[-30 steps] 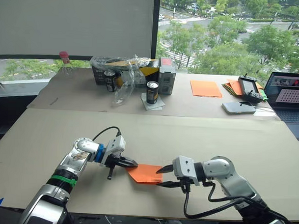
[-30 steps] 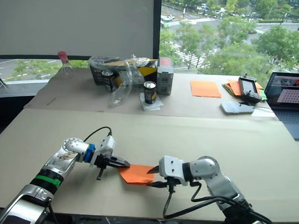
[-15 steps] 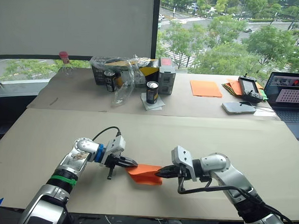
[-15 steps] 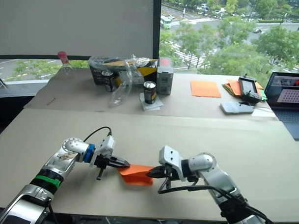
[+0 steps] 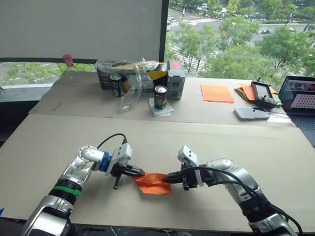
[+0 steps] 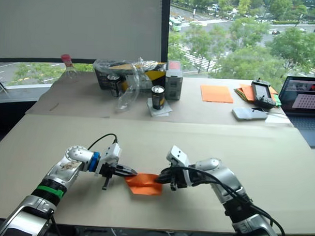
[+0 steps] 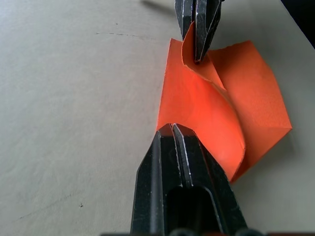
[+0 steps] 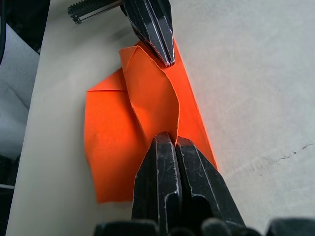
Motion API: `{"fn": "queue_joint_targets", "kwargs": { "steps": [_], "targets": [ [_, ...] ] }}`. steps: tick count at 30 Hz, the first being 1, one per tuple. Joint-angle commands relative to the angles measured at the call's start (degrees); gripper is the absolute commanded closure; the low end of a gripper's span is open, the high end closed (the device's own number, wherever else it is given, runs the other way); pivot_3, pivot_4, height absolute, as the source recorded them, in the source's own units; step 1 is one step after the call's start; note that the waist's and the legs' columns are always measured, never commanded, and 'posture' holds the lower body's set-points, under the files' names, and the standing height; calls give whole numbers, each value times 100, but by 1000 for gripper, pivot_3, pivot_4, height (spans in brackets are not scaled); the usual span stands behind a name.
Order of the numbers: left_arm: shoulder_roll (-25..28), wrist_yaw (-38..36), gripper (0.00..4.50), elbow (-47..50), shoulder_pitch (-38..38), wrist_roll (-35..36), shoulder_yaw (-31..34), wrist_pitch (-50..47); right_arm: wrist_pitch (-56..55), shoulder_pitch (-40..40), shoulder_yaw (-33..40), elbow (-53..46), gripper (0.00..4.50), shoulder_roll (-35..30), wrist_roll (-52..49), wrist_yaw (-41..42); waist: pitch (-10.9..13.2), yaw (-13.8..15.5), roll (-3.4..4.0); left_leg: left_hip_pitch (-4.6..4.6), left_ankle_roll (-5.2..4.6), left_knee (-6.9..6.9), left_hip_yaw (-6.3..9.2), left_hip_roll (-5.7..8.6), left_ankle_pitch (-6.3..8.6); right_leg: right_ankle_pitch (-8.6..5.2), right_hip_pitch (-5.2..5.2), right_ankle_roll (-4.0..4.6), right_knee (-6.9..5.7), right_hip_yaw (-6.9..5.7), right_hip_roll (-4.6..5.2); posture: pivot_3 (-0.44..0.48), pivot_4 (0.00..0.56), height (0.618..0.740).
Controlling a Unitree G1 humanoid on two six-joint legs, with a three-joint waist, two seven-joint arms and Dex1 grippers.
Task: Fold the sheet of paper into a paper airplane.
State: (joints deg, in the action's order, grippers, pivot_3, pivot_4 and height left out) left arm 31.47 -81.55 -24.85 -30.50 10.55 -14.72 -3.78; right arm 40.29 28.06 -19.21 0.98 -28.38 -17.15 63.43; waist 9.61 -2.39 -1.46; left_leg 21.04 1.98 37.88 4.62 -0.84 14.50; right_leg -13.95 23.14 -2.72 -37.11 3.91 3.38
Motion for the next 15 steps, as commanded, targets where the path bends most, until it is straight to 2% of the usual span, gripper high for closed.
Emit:
{"fn": "queue_joint_targets", "kwargs": {
  "steps": [1,15],
  "targets": [
    [27,112,4500,-132,211,-261,-162,-126,133,87,0,130,4479,-56,105,-140,-2,2,2,0,0,0,0,0,0,0,0,0,0,0,0,0,150,730],
    [57,199,4500,49,243,-144,8,-327,862,21,-281,-102,4479,-328,65,-60,-23,5,13,1,0,0,0,0,0,-5,-1,-9,2,0,0,0,150,730]
  ]
}}
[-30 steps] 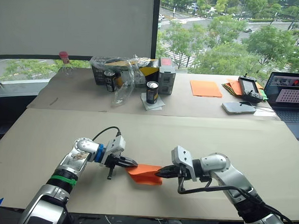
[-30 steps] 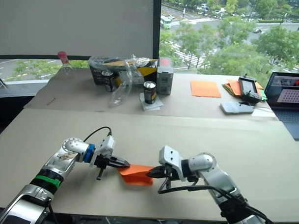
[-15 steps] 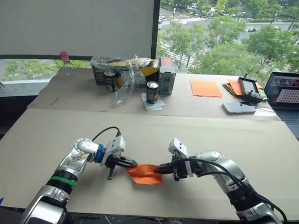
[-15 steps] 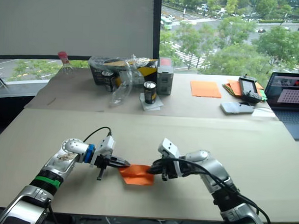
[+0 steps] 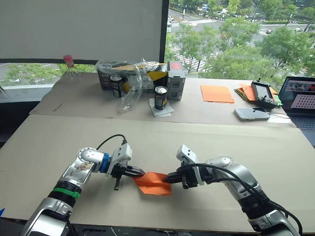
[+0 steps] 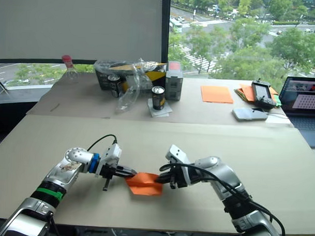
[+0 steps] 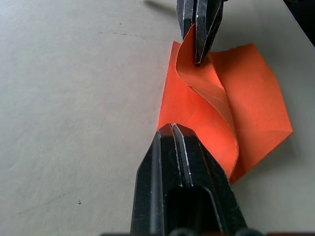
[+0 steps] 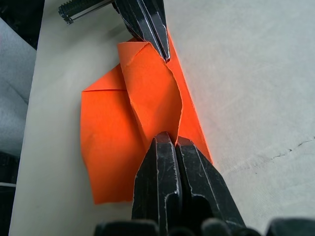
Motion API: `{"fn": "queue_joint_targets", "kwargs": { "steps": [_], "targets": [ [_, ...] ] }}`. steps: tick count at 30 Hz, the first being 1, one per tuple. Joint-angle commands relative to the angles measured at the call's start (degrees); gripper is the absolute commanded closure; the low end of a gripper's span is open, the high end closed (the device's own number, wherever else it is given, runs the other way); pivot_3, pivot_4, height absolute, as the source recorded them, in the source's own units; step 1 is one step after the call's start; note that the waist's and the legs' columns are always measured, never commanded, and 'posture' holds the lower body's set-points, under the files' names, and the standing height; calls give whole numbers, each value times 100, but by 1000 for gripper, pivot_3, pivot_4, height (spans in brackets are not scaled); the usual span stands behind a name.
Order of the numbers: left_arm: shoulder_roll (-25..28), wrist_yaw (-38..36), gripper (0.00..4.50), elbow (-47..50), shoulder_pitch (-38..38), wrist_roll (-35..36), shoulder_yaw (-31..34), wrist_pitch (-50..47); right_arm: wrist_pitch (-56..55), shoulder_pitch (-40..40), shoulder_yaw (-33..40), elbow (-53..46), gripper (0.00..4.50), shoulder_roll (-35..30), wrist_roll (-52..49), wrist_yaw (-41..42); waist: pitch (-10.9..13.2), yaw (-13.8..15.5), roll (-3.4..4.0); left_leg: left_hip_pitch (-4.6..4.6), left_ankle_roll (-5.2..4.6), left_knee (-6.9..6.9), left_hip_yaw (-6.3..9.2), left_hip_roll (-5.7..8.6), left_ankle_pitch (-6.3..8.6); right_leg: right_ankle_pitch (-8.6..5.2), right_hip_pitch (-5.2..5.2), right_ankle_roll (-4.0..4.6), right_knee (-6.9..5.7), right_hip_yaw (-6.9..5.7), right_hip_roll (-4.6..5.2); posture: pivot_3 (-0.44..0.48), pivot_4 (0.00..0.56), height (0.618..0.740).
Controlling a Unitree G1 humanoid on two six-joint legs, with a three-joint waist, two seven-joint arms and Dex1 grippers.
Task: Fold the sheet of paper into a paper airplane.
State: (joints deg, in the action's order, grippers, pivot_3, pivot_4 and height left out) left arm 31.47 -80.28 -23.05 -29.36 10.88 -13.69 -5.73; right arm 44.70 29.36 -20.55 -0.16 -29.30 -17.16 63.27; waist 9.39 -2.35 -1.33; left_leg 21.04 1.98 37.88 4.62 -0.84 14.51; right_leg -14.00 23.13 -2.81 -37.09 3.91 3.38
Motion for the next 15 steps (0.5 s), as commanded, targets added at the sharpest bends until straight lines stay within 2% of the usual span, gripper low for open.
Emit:
{"fn": "queue_joint_targets", "kwargs": {
  "steps": [1,15],
  "targets": [
    [52,73,4500,-142,123,-181,-98,-132,482,-105,-175,-3,4479,-261,78,-47,0,3,0,0,0,0,0,0,0,0,0,0,0,0,0,0,150,730],
    [-24,121,4500,-119,114,-188,-108,-102,514,-86,-365,522,4479,-196,322,-306,-14,21,3,-15,0,0,0,1,0,-14,-16,-23,4,0,2,0,150,730]
  ]
}}
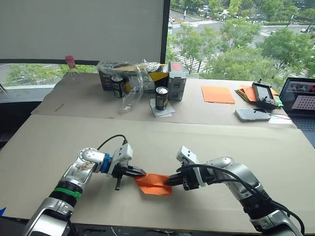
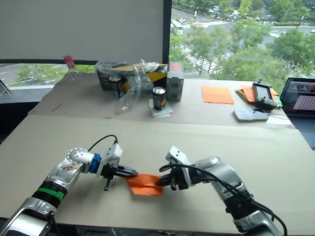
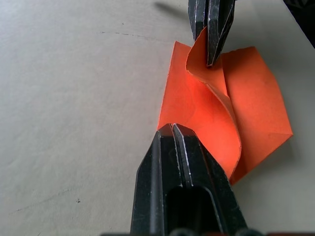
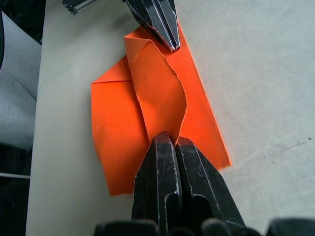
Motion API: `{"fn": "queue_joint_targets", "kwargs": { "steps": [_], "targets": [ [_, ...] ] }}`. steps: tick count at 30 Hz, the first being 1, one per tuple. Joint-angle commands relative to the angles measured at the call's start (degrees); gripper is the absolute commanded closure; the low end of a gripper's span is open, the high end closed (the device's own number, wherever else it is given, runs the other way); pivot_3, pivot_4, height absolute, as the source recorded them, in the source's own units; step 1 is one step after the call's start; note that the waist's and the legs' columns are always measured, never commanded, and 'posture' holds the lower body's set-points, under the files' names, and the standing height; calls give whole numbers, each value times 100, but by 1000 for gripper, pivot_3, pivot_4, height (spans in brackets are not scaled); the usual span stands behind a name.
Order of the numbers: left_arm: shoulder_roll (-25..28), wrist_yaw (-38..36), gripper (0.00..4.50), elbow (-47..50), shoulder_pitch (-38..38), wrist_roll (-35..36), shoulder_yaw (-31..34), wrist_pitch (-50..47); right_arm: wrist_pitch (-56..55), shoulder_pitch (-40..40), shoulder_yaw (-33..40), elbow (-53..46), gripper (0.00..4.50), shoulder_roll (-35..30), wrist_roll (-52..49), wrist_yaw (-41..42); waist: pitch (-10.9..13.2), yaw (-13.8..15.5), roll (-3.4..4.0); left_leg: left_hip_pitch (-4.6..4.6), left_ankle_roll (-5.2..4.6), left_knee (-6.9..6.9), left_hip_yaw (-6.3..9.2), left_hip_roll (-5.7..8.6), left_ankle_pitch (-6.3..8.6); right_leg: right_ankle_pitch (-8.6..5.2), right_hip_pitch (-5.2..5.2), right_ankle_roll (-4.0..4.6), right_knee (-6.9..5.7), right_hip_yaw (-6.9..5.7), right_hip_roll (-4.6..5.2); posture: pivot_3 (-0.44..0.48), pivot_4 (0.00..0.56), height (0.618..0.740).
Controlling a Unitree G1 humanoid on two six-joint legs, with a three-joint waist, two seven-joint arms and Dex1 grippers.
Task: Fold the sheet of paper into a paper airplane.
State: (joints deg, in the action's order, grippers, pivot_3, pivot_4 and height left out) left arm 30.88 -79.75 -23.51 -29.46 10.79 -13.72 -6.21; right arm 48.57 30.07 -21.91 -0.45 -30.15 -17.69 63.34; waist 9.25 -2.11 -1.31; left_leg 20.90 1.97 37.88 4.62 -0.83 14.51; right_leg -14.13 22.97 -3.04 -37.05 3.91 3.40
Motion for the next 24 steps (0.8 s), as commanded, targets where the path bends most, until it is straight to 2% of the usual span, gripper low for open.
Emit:
{"fn": "queue_joint_targets", "kwargs": {
  "steps": [1,5,10,13,17,21,24],
  "targets": [
    [41,89,4500,-31,137,-158,-75,-53,125,-150,-254,577,4479,-100,385,-318,0,-5,0,-6,0,0,0,0,0,-3,-6,-4,0,0,0,0,150,730],
    [-49,231,4500,414,117,407,328,-669,130,-134,-365,639,4479,-94,426,-304,0,-16,0,-54,-1,-4,0,-2,2,-8,-56,-12,8,0,-1,0,150,730],
    [-123,492,4500,1235,69,1392,1039,-1774,125,-128,-404,711,4479,-76,446,-329,3,-32,-5,-56,-1,-5,2,-4,3,-10,-60,-15,9,-1,-1,0,150,730],
    [-86,585,4500,1750,126,1673,1173,-2108,143,-131,-430,730,4479,-75,445,-336,3,-40,-5,-59,-1,-7,2,-4,3,-10,-61,-15,10,-1,-1,0,150,730],
    [154,507,4500,2368,385,1287,655,-1971,167,-152,-432,724,4479,-65,435,-361,2,-47,-4,-63,0,-9,1,-4,3,-10,-66,-15,18,-1,-1,0,150,730],
    [325,498,4500,1997,481,601,128,-1315,176,-162,-420,719,4479,-49,430,-387,2,-41,-4,-64,0,-11,0,-4,3,-10,-68,-15,25,-1,-2,0,150,730],
    [258,478,4500,1726,466,497,25,-1113,177,-187,-410,704,4479,-40,429,-413,2,-40,-5,-63,0,-11,0,-5,3,-11,-67,-14,28,-1,-3,0,150,730]
  ]
}}
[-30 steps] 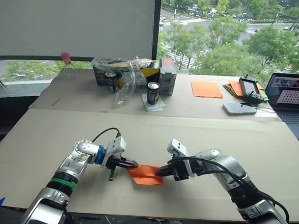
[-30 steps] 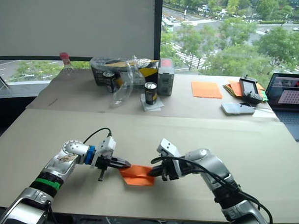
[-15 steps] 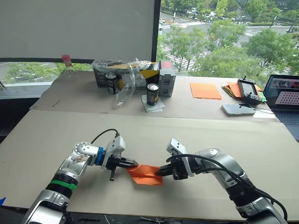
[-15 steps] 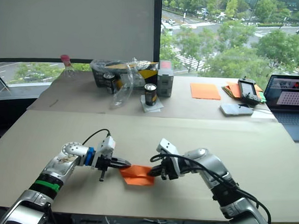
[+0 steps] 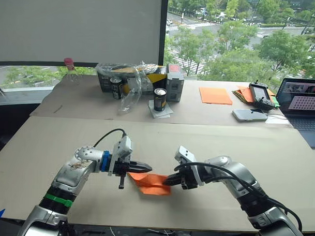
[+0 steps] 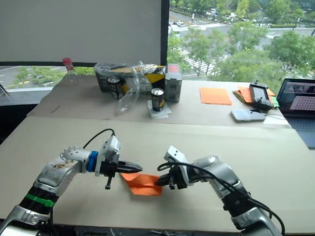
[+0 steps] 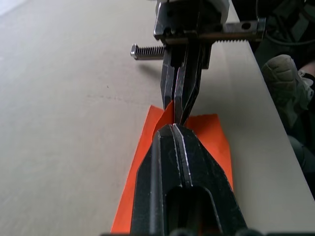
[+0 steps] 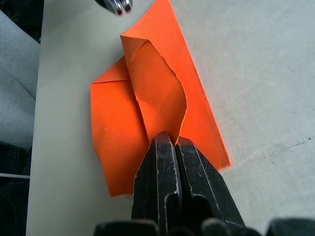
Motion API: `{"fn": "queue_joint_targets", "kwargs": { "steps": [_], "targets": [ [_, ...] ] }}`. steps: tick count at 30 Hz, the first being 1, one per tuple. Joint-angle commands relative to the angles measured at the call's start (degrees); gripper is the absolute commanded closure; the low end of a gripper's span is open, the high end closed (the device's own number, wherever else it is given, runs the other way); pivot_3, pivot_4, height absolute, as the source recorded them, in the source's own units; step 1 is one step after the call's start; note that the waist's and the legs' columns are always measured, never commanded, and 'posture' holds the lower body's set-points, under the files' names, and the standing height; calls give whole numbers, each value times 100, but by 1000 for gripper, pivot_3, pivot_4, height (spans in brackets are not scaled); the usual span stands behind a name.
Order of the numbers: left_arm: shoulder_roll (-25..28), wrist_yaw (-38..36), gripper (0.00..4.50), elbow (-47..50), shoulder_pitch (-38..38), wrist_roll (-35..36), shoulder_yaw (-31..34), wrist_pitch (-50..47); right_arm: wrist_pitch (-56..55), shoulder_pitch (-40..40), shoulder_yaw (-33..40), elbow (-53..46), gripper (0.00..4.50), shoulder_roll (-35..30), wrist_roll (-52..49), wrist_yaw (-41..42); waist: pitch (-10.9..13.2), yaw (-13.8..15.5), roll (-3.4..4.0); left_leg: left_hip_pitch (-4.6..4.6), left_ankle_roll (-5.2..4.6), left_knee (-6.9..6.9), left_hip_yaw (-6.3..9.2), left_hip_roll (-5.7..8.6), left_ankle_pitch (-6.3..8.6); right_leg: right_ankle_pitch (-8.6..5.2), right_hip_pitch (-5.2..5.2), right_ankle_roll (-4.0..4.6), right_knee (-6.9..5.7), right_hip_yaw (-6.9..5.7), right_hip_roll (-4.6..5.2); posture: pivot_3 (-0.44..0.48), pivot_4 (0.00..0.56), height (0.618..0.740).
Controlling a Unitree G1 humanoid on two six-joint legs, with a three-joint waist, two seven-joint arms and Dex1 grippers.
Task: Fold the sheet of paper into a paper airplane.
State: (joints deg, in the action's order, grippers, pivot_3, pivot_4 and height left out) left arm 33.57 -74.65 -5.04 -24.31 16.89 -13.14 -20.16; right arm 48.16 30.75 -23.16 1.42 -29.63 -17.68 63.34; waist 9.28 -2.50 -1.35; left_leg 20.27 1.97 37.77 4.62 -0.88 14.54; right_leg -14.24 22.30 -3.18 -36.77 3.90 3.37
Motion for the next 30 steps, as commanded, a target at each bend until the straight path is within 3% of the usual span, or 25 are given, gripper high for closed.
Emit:
{"fn": "queue_joint_targets", "kwargs": {
  "steps": [1,12,26,30],
  "targets": [
    [-48,-32,4500,-213,-64,-123,-52,316,219,-276,-279,500,4479,-97,429,-423,0,0,0,0,0,0,0,0,0,0,0,0,0,0,0,0,150,730],
    [-90,-76,4500,-1138,28,-698,-360,1235,257,-348,-201,440,4479,-107,431,-495,-4,7,0,-1,0,-1,0,-1,0,0,-3,-1,4,0,1,0,150,730],
    [-261,33,4500,-1466,136,-931,-529,1745,131,-392,13,274,4479,-125,388,-558,-27,39,6,-2,0,-1,0,0,1,-2,-7,-3,9,0,3,0,150,730],
    [-243,13,4500,-1420,156,-1035,-634,1788,151,-498,245,-162,3313,-337,274,-493,-29,45,7,-1,0,-1,-1,1,1,-4,-9,-6,15,0,3,0,150,730]
  ]
}}
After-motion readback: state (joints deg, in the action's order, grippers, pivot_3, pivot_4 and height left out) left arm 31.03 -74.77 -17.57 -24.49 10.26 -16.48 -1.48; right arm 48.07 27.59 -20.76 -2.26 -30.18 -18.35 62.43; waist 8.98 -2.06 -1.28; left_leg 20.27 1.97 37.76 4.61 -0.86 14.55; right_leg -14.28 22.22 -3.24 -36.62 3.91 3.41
